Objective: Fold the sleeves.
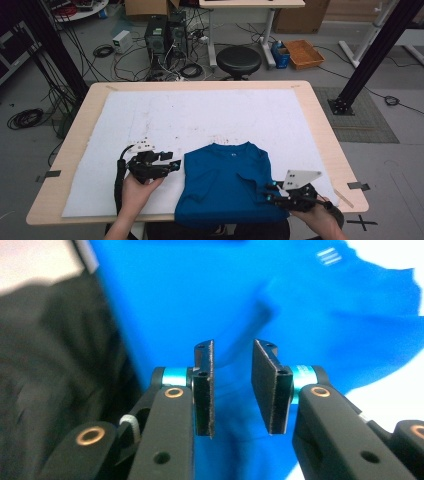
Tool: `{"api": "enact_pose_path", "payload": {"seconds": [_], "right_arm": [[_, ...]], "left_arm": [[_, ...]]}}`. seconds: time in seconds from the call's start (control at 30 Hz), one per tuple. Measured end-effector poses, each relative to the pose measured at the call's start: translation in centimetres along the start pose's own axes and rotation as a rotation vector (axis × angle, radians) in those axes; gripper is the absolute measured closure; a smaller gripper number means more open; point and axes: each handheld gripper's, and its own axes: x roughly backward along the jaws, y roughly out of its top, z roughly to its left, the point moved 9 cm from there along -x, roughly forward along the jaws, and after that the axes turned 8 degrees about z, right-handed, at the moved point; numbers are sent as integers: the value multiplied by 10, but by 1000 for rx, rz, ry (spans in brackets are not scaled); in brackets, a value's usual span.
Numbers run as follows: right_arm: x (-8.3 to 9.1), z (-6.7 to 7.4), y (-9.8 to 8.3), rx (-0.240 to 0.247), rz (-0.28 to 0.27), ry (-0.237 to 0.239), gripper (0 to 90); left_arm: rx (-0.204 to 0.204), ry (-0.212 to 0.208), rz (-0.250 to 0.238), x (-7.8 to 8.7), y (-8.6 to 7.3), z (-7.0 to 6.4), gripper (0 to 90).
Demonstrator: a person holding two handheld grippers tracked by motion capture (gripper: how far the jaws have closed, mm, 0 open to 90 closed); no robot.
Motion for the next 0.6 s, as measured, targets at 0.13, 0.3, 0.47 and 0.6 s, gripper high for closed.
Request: {"api": "enact_pose_path", "payload": {"seconds": [0.13,0.3,0.47,0.6], "right_arm": [[3,-47,7,-226,-37,-112,626],[-20,-85,7,-379,-2,-101,598],[-46,-90,7,-391,74,-39,748],[-49,-92,6,-353,94,-60,868]], "left_arm": [[-1,14,14,-9,5,-1,468],[15,74,63,-25,9,3,468],[37,81,102,-35,6,8,468],[43,85,97,-35,7,9,468]]}}
